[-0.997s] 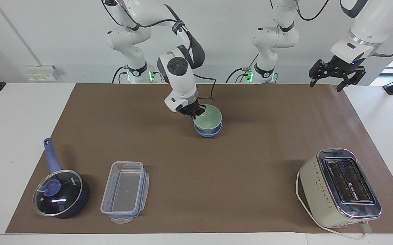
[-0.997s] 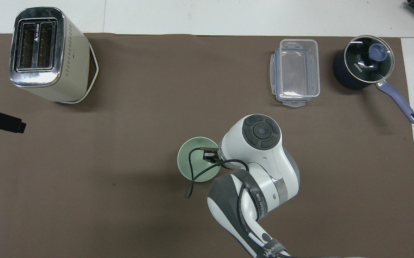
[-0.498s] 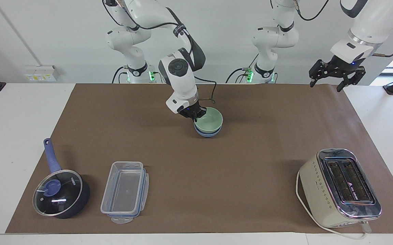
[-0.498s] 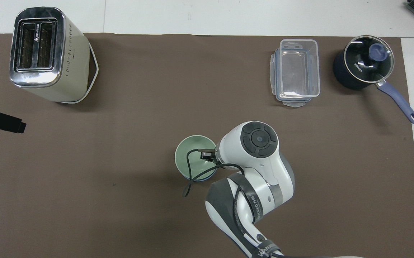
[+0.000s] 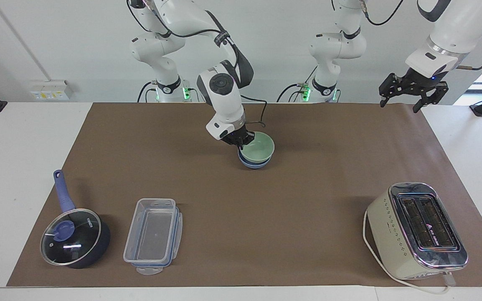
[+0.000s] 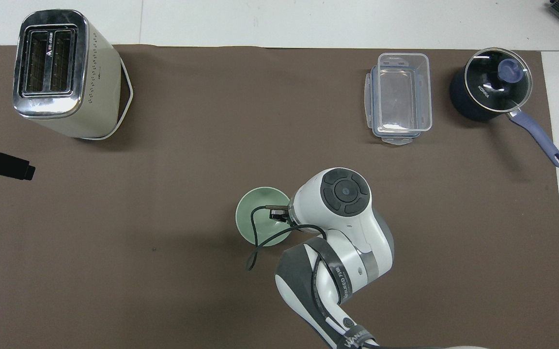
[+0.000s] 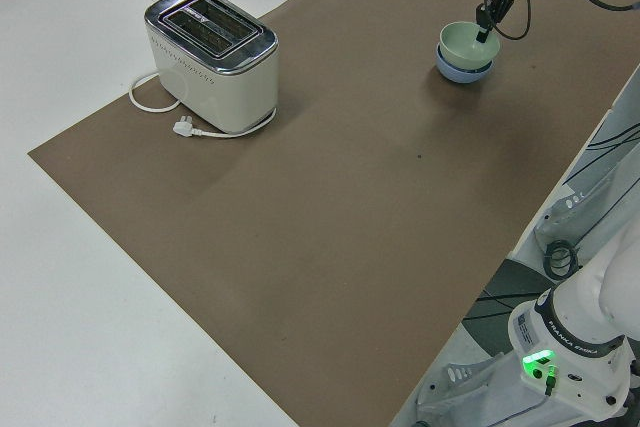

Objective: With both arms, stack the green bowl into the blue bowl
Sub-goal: 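Lower the green bowl into the blue bowl and open the right gripper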

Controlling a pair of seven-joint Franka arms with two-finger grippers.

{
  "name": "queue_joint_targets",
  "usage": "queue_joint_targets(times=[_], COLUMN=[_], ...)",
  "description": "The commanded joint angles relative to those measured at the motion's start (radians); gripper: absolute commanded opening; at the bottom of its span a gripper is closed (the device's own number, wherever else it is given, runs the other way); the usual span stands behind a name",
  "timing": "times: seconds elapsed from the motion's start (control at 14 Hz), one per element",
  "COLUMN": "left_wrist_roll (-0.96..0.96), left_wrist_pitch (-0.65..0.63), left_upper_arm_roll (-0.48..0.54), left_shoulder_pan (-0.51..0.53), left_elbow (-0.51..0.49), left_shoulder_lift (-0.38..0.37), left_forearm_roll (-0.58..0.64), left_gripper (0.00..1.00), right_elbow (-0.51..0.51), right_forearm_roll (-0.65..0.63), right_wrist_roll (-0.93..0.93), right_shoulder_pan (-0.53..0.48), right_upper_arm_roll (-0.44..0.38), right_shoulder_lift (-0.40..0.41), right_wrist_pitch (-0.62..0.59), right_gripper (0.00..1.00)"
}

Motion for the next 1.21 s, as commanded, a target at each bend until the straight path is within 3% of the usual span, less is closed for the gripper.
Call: queue_joint_targets(times=[0.0, 1.14], left_wrist_roll=[0.003, 0.003], left_wrist_pitch=[0.022, 0.022], left_upper_arm_roll=[-0.008, -0.008], left_shoulder_pan=[0.008, 0.008], left_elbow=[-0.032, -0.032], left_shoulder_lift=[-0.024, -0.024], left_forearm_roll=[0.018, 0.018], left_gripper=[1.0, 1.0], right_elbow=[-0.018, -0.015], right_forearm_roll=[0.024, 0.024], right_wrist_roll=[-0.04, -0.064], right_shoulder_pan=[-0.005, -0.006], right_upper_arm_roll=[0.002, 0.002], right_shoulder_lift=[-0.003, 0.001], right_wrist_pitch=[0.034, 0.053], right_gripper=[0.0, 0.02])
